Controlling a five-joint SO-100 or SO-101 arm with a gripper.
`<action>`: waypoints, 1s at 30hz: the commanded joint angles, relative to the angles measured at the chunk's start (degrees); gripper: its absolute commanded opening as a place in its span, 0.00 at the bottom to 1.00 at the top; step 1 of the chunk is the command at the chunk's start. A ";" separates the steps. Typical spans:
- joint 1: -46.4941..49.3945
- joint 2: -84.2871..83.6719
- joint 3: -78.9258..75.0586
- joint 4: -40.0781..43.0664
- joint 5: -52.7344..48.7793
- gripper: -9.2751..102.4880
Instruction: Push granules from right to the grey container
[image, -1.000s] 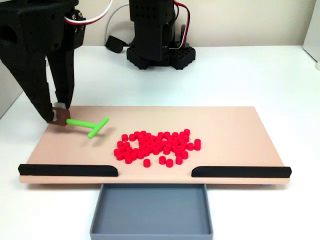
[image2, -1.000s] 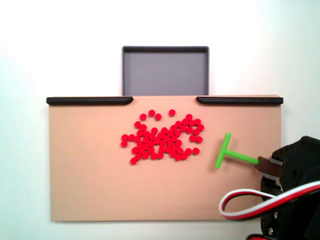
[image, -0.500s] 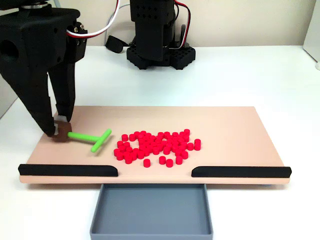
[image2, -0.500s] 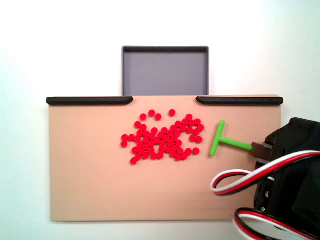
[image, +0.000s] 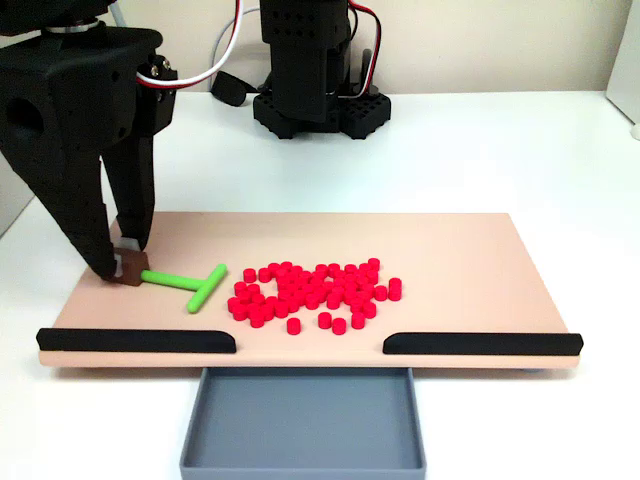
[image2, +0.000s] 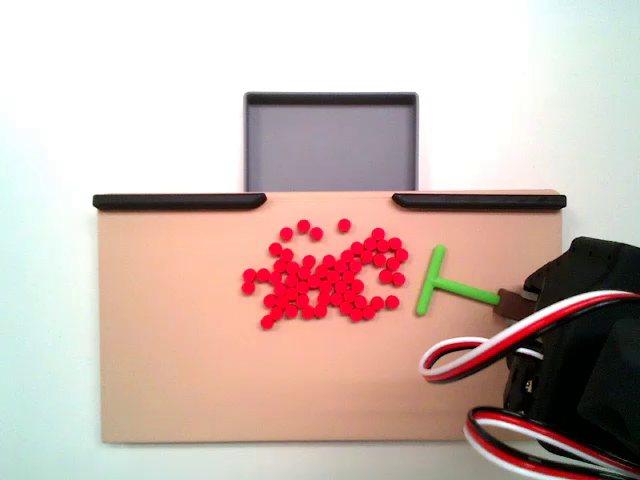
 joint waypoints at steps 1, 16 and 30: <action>-0.44 -0.26 -2.81 -0.26 -34.72 0.08; -1.49 -2.46 -4.66 -0.26 -33.22 0.08; -1.76 -3.25 -4.66 -0.26 -33.05 0.08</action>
